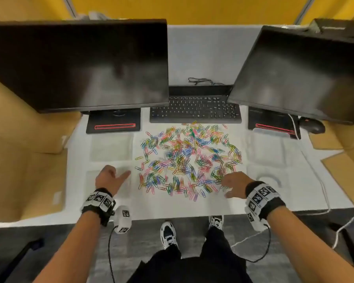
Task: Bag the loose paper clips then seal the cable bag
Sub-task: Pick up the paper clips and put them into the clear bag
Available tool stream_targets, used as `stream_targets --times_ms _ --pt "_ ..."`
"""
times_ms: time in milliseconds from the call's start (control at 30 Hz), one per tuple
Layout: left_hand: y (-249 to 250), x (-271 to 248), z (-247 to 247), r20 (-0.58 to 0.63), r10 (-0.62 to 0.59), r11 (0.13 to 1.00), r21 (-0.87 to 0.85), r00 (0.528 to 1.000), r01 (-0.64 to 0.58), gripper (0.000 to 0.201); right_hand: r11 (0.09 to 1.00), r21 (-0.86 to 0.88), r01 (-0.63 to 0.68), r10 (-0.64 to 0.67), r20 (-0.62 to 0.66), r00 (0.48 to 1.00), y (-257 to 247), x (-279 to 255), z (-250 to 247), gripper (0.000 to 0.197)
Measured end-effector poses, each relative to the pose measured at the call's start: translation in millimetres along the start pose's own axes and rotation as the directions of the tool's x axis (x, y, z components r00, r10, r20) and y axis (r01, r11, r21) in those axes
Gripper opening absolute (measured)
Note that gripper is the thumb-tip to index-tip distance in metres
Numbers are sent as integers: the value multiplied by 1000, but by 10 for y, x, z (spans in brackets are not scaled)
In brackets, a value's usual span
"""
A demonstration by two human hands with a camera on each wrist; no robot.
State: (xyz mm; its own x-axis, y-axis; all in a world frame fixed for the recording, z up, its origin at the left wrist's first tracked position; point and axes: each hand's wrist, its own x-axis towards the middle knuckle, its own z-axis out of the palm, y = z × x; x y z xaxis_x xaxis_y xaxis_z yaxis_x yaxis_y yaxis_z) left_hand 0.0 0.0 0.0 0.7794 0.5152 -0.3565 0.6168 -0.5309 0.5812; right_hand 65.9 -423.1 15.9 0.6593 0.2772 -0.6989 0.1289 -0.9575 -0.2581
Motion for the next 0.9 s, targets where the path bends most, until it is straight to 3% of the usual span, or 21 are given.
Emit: stream_targets --times_ms 67,133,267,367,467,600,733,900 --pt "-32 35 12 10 -153 987 -57 988 153 49 991 122 -61 74 -107 992 45 -41 81 51" --pt "-107 66 76 69 -221 970 -86 973 226 51 952 285 -113 181 -222 958 108 -49 195 70" --pt "-274 44 162 63 -229 966 -108 971 235 14 840 536 -82 287 -310 906 118 42 311 114" --pt "-259 1 109 92 -200 970 -125 975 211 11 812 583 -28 268 -331 905 63 184 392 125" --pt "-266 -46 45 112 -169 977 -112 979 181 15 898 439 10 181 -392 902 -86 273 445 111" --pt "-178 -129 -113 88 -142 971 -179 986 156 15 953 294 69 95 -509 855 -184 328 467 61" --pt "104 -272 -373 -9 -19 951 -309 1000 16 17 974 212 81 54 -564 824 -228 369 403 23" --pt "662 -421 -365 43 112 863 -499 993 -76 29 937 344 62 160 -579 799 -204 410 245 12"
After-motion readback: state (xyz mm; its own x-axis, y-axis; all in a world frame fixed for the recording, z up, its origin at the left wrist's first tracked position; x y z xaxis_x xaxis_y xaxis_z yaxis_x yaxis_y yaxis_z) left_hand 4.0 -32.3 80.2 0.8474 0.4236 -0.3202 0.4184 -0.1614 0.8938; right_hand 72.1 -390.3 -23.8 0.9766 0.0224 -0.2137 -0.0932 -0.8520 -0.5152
